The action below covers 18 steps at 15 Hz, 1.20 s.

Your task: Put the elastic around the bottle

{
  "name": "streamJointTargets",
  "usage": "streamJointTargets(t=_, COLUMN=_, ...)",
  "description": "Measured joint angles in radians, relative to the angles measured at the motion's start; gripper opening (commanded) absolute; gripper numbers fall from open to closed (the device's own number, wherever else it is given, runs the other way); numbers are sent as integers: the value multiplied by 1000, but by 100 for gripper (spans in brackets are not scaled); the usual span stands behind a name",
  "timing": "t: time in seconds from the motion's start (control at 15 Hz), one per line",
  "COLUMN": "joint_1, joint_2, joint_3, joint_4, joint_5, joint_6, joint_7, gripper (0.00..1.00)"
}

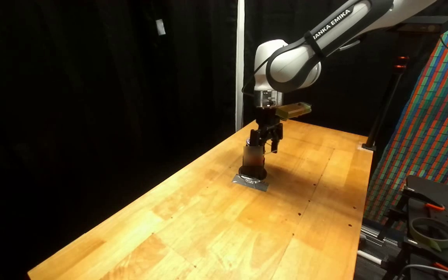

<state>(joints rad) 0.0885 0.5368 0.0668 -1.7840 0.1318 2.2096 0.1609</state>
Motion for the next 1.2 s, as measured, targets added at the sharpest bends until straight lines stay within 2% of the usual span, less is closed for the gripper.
streamJointTargets(t=0.33, joint_1=0, joint_2=-54, joint_3=0, joint_4=-96, joint_5=2, joint_6=82, joint_7=0, gripper=100)
streamJointTargets(t=0.53, joint_1=1, joint_2=-105, joint_3=-1, joint_4=-182, joint_5=2, joint_6=177, joint_7=4, gripper=100)
streamJointTargets(t=0.73, joint_1=6, joint_2=-131, joint_3=-2, joint_4=-254, joint_5=2, joint_6=324, joint_7=6, gripper=100)
streamJointTargets(t=0.93, joint_1=17, joint_2=-117, joint_3=-1, joint_4=-275, joint_5=1, joint_6=419, joint_7=8, gripper=100)
streamJointTargets(t=1.2, joint_1=33, joint_2=-71, joint_3=-3, joint_4=-258, joint_5=-9, joint_6=468, joint_7=23, gripper=100)
